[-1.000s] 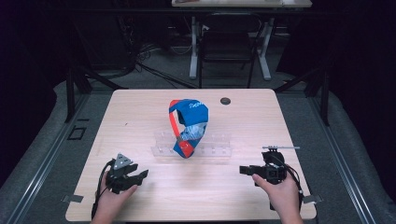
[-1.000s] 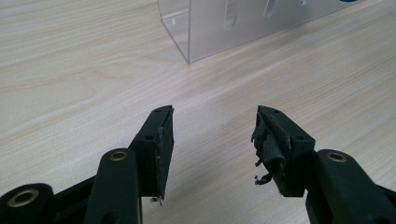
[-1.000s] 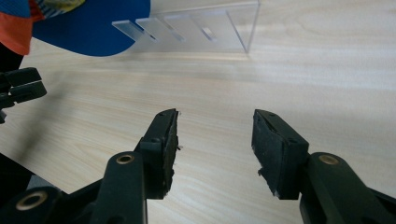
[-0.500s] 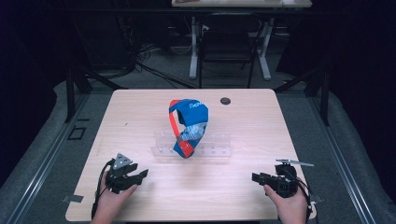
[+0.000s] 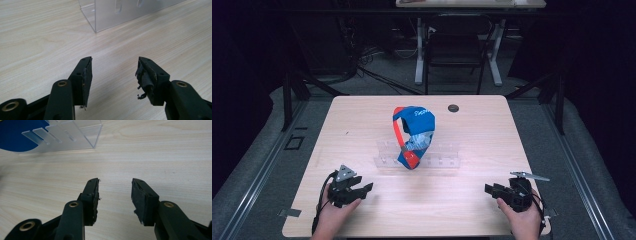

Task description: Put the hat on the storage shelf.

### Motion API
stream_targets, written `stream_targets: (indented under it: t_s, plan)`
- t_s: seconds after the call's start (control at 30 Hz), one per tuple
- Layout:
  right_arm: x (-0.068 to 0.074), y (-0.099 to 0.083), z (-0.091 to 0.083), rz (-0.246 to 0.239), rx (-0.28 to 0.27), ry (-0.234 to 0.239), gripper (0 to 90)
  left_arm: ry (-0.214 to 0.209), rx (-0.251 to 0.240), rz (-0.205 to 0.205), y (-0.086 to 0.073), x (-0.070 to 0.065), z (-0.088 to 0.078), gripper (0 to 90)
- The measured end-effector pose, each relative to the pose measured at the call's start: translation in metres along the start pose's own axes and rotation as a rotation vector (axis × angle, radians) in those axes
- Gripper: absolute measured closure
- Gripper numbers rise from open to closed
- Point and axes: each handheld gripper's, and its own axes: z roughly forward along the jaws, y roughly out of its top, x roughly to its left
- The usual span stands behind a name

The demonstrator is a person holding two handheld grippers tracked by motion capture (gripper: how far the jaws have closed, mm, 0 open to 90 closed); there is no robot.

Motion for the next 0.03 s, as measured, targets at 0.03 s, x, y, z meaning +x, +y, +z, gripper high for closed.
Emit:
stream_targets:
  t_s: [0.03]
  plan:
    - [0.0000,0.0000,0.0000,0.000,0.000,0.000,57.3,0.000,0.000,0.000,0.0000,0.0000,0.0000,44.6]
